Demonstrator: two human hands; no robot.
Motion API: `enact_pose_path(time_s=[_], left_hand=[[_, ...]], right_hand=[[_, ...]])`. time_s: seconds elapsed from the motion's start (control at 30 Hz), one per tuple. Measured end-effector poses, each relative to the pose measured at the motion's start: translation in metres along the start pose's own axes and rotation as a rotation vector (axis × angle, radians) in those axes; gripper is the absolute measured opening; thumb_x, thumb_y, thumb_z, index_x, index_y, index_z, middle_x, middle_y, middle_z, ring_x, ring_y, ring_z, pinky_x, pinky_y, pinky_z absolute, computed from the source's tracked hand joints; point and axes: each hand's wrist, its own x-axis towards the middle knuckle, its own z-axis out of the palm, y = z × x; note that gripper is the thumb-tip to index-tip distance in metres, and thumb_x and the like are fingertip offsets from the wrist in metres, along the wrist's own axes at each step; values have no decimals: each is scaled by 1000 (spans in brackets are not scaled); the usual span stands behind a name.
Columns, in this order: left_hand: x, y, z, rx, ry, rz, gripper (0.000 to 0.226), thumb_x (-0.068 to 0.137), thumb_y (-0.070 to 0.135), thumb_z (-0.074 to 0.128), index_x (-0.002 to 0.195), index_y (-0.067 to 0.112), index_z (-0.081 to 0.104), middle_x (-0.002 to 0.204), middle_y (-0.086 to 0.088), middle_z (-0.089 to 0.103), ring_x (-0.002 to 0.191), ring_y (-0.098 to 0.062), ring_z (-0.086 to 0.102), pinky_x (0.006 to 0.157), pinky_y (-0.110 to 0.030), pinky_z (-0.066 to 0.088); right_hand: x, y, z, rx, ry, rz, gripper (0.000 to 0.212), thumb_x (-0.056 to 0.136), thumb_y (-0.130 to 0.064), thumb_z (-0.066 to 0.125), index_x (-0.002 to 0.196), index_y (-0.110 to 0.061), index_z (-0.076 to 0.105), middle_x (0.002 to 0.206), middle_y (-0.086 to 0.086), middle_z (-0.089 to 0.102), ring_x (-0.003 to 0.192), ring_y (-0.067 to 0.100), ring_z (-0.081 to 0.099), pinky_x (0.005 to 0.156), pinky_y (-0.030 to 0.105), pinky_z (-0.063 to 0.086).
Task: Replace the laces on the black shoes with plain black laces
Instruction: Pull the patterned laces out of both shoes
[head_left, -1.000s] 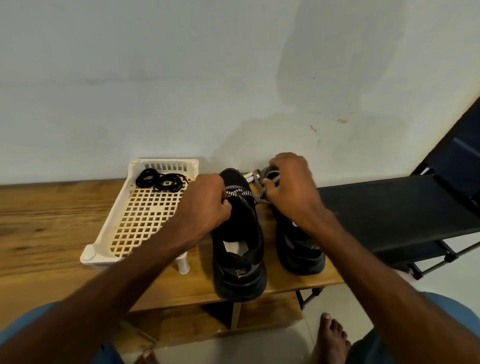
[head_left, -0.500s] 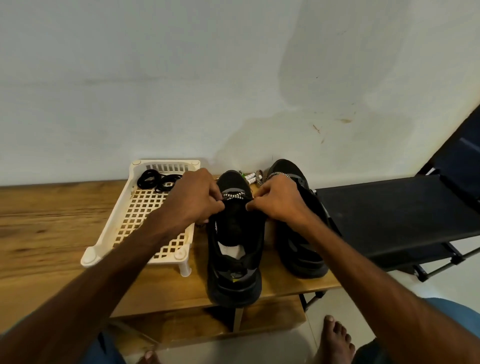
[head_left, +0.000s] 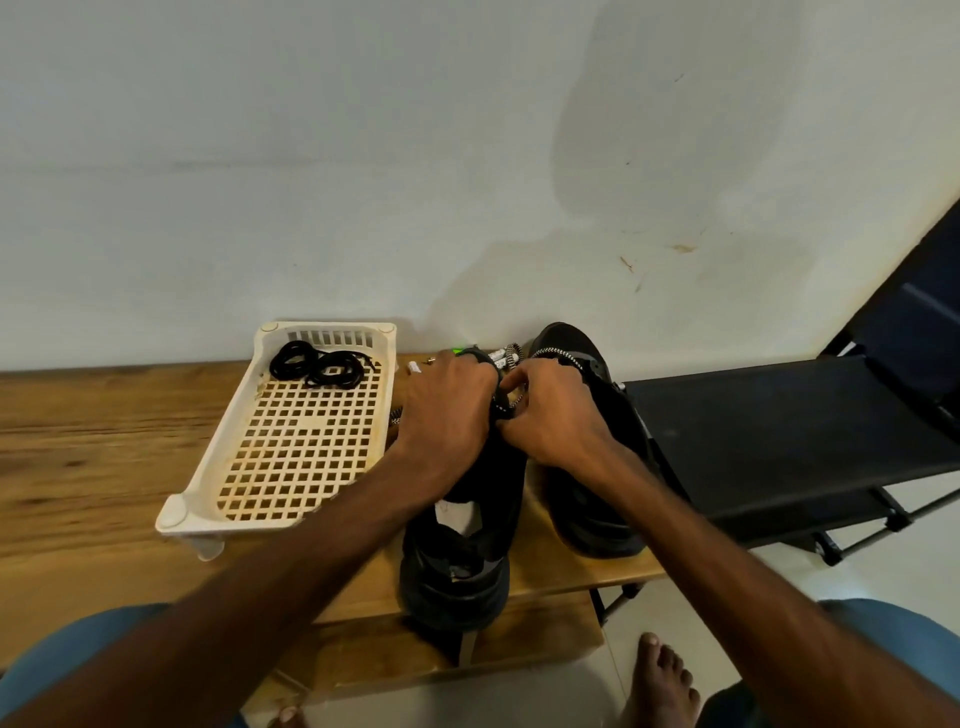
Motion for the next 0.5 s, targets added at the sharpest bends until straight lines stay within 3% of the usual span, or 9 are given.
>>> enact_pose_path(time_s=[0.1, 0.2, 0.23, 0.3, 0.37, 0.43, 0.5], left_hand=[[2, 1, 7, -20, 28, 16, 7, 96, 19, 65, 100, 18, 70, 100, -4, 69, 95, -22, 66, 68, -31, 43], [0, -2, 14, -163, 53, -27, 4, 95, 16, 62, 98, 18, 65, 96, -3, 70, 92, -22, 67, 76, -32, 48], [0, -6, 12, -320, 72, -75, 7, 95, 11, 60, 93, 18, 61, 93, -3, 70, 87, -21, 69, 78, -36, 52], [7, -23, 1, -752, 130, -241, 25, 96, -1, 49, 81, 18, 54, 87, -4, 72, 71, -19, 73, 68, -42, 60], [13, -43, -6, -959, 186, -352, 31, 96, -7, 42, 79, 15, 55, 91, -5, 75, 67, -17, 75, 64, -44, 64], [12, -51, -7, -824, 187, -297, 27, 94, -4, 47, 89, 16, 64, 99, 2, 74, 81, -13, 74, 77, -40, 63], [5, -42, -3, -691, 106, -151, 24, 90, 4, 62, 98, 25, 69, 108, 9, 72, 95, -4, 67, 87, -27, 56]], right_hand=[[-2, 4, 0, 26, 23, 20, 48, 75, -18, 79, 121, -17, 64, 101, -2, 67, 90, 14, 63, 68, 20, 43], [-3, 6, 0, 50, 42, 44, 49, 73, -20, 78, 119, -18, 62, 98, -2, 65, 92, 18, 64, 72, 23, 43], [-3, 6, -1, 49, 37, 49, 49, 73, -19, 79, 119, -18, 61, 99, -2, 65, 92, 18, 64, 72, 24, 44], [-2, 7, -4, 36, 18, 54, 52, 74, -17, 81, 121, -17, 60, 100, -3, 61, 93, 17, 62, 73, 25, 46], [-3, 10, -6, 46, 2, 63, 53, 76, -15, 82, 124, -18, 59, 101, -5, 57, 93, 15, 60, 74, 24, 49], [-4, 8, -6, 52, -12, 59, 54, 77, -14, 82, 126, -18, 59, 100, -6, 57, 93, 15, 61, 76, 25, 51], [-5, 6, -6, 39, -6, 45, 53, 77, -15, 81, 125, -18, 59, 103, -3, 62, 96, 17, 62, 77, 26, 52]])
